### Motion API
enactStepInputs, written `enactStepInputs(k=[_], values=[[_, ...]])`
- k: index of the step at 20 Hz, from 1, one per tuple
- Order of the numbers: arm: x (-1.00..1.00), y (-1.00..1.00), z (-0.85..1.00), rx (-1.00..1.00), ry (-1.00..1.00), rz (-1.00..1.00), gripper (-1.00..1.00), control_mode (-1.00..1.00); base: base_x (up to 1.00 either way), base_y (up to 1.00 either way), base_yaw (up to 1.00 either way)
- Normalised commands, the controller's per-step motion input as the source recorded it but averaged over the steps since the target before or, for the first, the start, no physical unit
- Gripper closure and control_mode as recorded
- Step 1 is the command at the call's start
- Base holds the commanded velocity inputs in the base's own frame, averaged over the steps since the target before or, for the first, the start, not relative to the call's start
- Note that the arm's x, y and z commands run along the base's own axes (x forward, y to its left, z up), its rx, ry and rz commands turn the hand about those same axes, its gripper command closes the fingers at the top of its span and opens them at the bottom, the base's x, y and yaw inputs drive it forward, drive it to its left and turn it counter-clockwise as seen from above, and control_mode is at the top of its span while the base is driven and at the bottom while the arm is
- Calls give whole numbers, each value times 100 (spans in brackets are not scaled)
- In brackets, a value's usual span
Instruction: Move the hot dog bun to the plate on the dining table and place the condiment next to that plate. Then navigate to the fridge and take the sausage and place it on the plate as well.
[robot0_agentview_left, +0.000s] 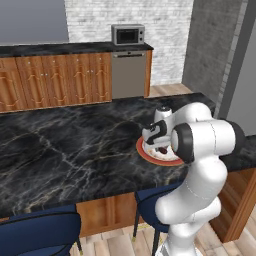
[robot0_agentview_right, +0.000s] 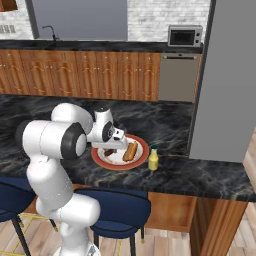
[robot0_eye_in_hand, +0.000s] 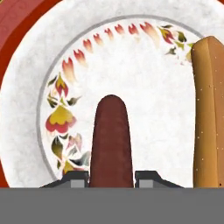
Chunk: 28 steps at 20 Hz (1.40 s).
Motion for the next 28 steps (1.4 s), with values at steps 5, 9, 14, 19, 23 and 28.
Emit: enactStepInputs(k=[5,9,14,19,23,28], values=[[2,0,-4,0,-1,0,-100,-100,0,0,0],[1,0,11,0,-6,0,-100,-100,0,0,0],[-24,0,58,-1,-12,0,-100,-100,0,0,0],[-99,0,100,0,-27,3,-100,-100,0,0,0],[-100,0,97,0,-13,3,-100,-100,0,0,0],[-100,7,48,0,0,0,-100,-100,0,0,0]])
